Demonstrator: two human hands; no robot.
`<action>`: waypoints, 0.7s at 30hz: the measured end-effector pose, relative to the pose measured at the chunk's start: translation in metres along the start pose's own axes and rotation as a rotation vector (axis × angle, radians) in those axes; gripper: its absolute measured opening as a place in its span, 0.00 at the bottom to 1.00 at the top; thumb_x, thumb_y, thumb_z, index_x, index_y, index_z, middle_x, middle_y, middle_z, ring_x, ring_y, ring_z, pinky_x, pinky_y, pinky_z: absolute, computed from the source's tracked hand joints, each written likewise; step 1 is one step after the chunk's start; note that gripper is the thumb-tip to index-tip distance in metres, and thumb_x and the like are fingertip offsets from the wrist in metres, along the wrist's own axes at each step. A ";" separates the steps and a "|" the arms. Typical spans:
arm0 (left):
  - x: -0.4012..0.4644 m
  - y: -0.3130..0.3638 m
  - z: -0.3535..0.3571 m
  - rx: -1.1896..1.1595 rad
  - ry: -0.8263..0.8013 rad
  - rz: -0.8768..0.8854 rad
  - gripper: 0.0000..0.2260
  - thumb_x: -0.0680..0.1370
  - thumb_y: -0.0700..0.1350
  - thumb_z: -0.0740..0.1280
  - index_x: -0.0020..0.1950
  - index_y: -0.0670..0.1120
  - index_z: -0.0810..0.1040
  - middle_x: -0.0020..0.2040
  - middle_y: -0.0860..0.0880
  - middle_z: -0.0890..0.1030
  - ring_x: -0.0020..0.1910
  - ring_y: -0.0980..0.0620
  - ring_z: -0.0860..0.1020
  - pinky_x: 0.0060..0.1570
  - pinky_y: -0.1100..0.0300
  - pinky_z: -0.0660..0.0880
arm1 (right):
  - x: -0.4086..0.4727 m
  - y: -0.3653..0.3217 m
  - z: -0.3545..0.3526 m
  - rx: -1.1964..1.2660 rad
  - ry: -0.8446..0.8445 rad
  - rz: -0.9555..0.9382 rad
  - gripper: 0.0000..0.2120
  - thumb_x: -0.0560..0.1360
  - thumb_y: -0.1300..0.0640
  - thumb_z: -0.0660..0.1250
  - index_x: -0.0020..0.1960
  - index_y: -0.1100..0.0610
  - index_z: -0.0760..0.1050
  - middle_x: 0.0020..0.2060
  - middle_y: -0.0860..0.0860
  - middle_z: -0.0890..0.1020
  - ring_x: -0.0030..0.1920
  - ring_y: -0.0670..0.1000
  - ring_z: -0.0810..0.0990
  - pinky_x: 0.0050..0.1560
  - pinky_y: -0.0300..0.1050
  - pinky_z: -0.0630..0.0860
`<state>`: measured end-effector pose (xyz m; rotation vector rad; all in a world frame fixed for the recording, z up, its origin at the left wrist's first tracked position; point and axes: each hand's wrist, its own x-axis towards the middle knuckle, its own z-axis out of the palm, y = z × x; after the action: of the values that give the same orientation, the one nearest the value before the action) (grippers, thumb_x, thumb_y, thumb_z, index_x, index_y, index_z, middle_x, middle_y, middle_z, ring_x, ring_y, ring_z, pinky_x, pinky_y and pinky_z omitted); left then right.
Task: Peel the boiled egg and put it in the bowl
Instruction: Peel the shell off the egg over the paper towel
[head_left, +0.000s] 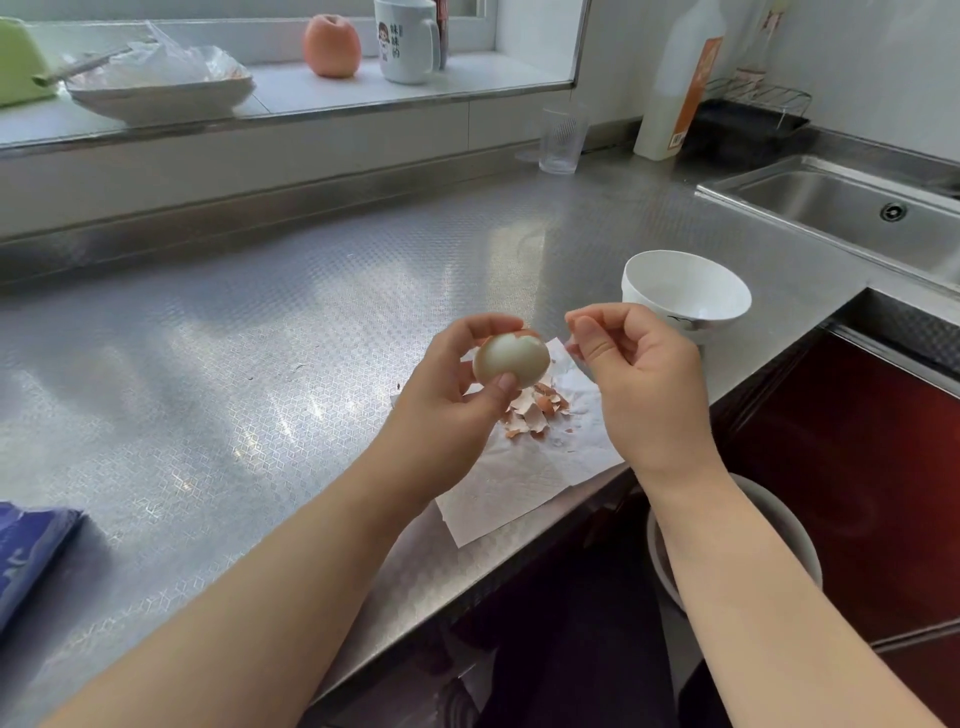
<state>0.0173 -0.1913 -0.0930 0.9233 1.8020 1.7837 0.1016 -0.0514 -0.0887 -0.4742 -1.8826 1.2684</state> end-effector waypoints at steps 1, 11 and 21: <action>0.000 0.000 0.000 -0.004 0.007 0.003 0.16 0.80 0.35 0.66 0.60 0.56 0.76 0.62 0.53 0.79 0.56 0.50 0.82 0.60 0.47 0.78 | 0.000 0.001 -0.002 -0.003 -0.002 0.012 0.04 0.77 0.57 0.67 0.47 0.50 0.80 0.38 0.44 0.83 0.42 0.42 0.81 0.50 0.40 0.78; 0.003 -0.006 0.000 0.058 0.060 0.068 0.17 0.80 0.35 0.67 0.62 0.55 0.75 0.66 0.48 0.76 0.60 0.51 0.80 0.58 0.57 0.78 | -0.007 -0.004 -0.003 -0.299 -0.104 -0.193 0.07 0.76 0.54 0.68 0.53 0.51 0.80 0.47 0.44 0.81 0.51 0.43 0.78 0.54 0.35 0.72; 0.002 -0.008 0.003 0.189 0.056 0.181 0.20 0.79 0.34 0.66 0.57 0.61 0.72 0.63 0.50 0.72 0.59 0.55 0.77 0.51 0.65 0.77 | 0.001 -0.012 0.002 -0.424 -0.114 -0.368 0.03 0.74 0.58 0.70 0.45 0.56 0.82 0.41 0.48 0.79 0.45 0.50 0.77 0.47 0.46 0.74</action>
<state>0.0169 -0.1877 -0.1012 1.1531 2.0052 1.7840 0.1011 -0.0568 -0.0778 -0.2536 -2.2205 0.6685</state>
